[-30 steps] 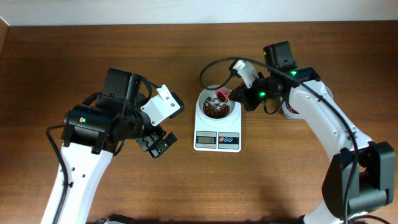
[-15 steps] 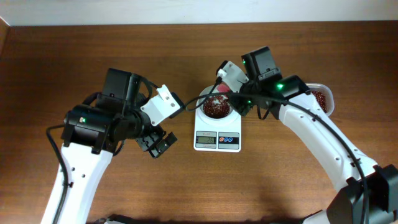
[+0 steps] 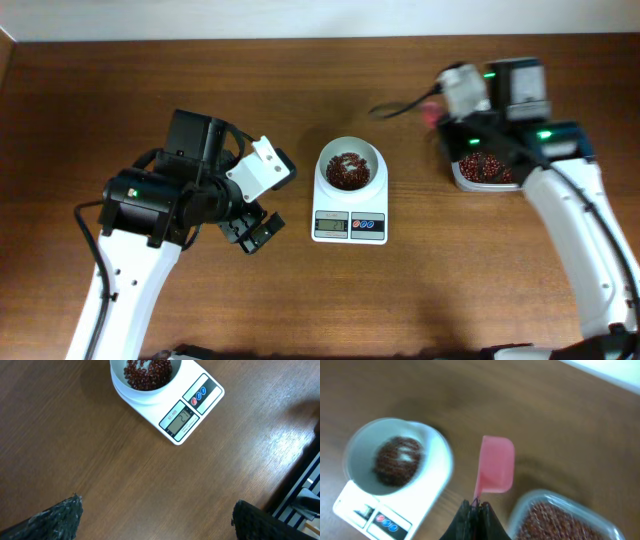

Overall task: Scoop and weigh 50g on scale
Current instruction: 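Tilt the scoop to pour beans into the white bowl, then return the scoop into the bean tub and scoop beans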

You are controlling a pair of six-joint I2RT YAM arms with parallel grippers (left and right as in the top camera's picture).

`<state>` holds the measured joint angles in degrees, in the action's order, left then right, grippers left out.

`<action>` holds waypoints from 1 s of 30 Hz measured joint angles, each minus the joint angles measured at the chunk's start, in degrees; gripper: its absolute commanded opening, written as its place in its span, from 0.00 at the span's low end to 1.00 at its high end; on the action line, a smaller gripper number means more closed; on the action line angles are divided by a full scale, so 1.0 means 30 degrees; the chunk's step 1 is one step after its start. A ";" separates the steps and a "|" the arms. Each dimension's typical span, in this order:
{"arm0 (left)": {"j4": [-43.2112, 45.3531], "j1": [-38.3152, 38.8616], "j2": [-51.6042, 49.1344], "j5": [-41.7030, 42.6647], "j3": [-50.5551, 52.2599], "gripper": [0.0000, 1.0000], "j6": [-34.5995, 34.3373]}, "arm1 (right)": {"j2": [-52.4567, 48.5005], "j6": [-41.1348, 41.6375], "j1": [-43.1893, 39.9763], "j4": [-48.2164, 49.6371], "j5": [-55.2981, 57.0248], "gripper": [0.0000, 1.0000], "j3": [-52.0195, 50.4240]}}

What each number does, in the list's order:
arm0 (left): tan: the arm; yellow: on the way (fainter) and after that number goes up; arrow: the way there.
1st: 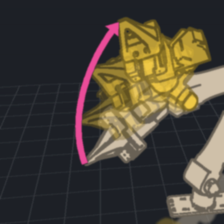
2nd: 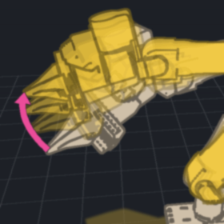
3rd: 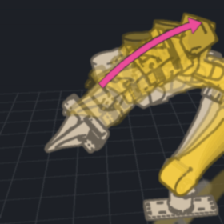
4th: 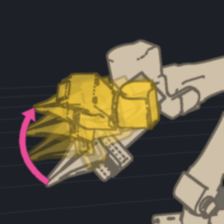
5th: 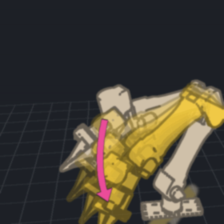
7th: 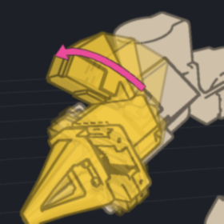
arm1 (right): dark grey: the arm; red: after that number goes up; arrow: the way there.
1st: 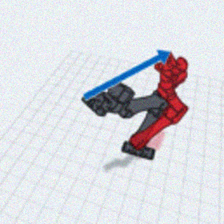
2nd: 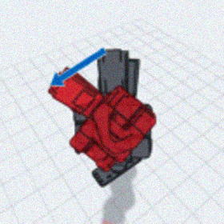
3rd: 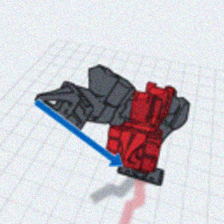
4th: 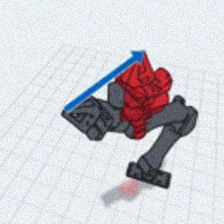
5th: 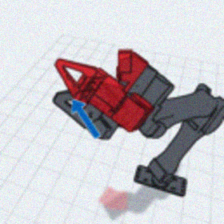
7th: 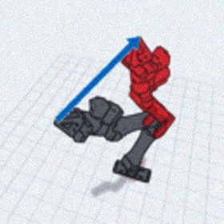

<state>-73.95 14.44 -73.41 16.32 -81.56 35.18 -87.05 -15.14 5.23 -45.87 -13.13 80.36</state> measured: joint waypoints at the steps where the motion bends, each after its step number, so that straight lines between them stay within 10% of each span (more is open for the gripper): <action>1: 0.0007 0.0000 0.0000 0.0000 0.0000 0.99 0.0000 | 0.0000 0.0357 -0.0933 -0.0678 -0.0015 0.04 -0.0007; 9: 0.0007 0.0000 0.0000 0.0000 0.0000 0.99 0.0000 | -0.1749 0.1515 -0.7286 -0.2331 0.1333 0.04 -0.0007; 30: 0.0007 0.0000 0.0000 0.0000 0.0000 0.99 0.0000 | -0.6302 0.1566 -0.7439 -0.1829 -0.4197 0.04 -0.0007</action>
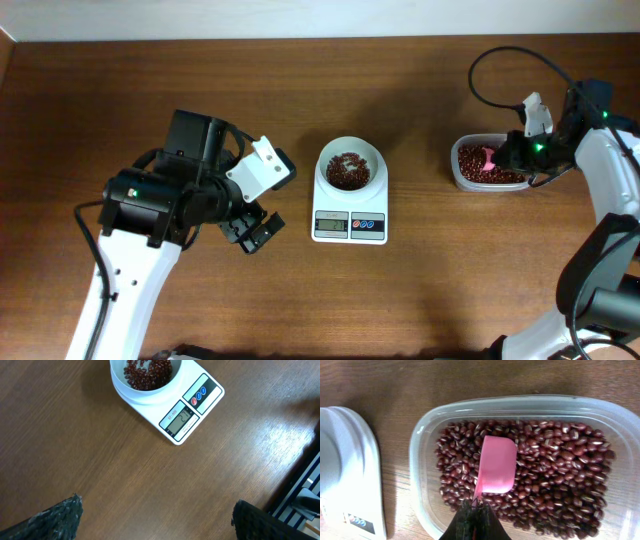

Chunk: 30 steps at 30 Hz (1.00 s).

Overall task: Scoop and weigh 50g on scale
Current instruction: 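Return the scoop into the bean tub and scoop beans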

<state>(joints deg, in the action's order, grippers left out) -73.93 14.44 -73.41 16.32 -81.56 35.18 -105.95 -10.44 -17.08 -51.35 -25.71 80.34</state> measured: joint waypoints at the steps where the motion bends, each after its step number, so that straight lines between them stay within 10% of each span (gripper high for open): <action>1: 0.0000 0.0000 0.0000 0.0000 0.0000 0.99 -0.0007 | -0.0087 0.0022 -0.0036 0.0000 -0.0255 0.04 0.0000; 30: 0.0000 0.0000 0.0000 0.0000 0.0000 0.99 0.0000 | -0.1020 0.1851 -0.2157 -0.0714 -0.5275 0.04 -0.0036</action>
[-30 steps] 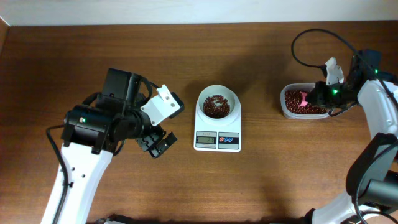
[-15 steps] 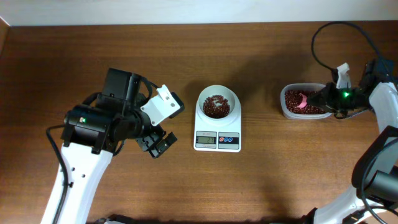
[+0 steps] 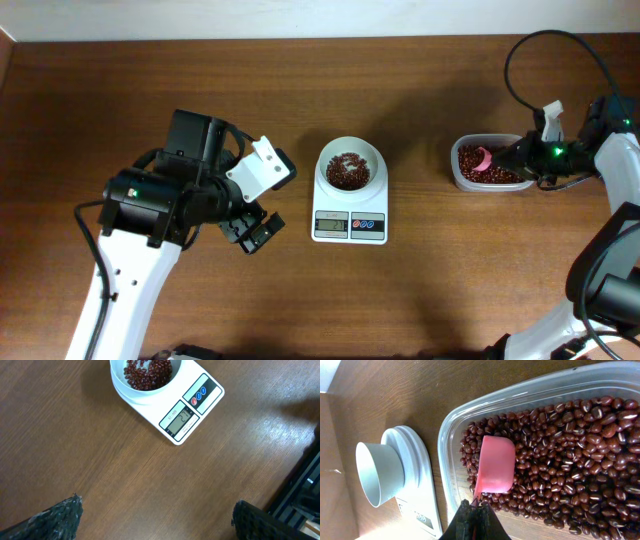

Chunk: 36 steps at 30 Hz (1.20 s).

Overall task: Scoop and weigh 50g on scale
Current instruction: 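Return the scoop into the bean tub and scoop beans, then carry the filled scoop from the tub over the white bowl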

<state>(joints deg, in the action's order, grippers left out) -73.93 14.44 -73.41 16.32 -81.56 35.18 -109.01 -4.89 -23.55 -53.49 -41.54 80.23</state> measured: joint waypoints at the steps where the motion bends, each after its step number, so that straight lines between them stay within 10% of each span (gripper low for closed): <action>1: 0.0000 0.0000 0.0000 0.0000 0.0000 0.99 0.0000 | -0.0007 0.0000 0.0000 0.0073 0.0000 0.04 0.0000; 25: 0.0000 0.0000 0.0000 0.0000 0.0000 0.99 0.0000 | -0.0036 -0.1443 -0.4350 -0.1909 -0.7898 0.04 0.0000; 36: 0.0000 0.0000 0.0000 0.0000 0.0000 0.99 0.0000 | -0.0160 -0.1457 0.1814 -0.1953 -1.0382 0.04 0.0000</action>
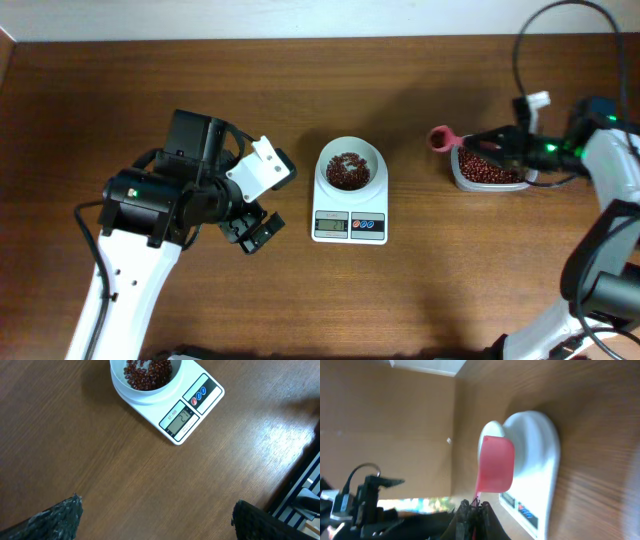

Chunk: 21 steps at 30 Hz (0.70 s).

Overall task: Scoop and weigh 50g on scale
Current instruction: 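Carry the filled scoop from the tub over the white bowl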

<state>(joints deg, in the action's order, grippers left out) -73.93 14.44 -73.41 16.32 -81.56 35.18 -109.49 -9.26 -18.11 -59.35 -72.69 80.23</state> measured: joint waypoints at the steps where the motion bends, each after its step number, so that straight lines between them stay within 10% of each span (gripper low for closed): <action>1: 0.0000 0.0000 0.0000 0.0000 0.0000 0.99 0.0000 | 0.0000 0.0007 0.0619 0.0000 -0.0204 0.04 0.0000; 21: 0.0000 0.0000 0.0000 0.0000 0.0000 0.99 0.0000 | -0.0029 0.0765 0.7329 0.4444 0.0444 0.04 -0.0109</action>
<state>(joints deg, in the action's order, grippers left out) -73.93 14.44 -73.41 16.32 -81.56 35.18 -109.58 -6.96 3.88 -46.02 -71.35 79.90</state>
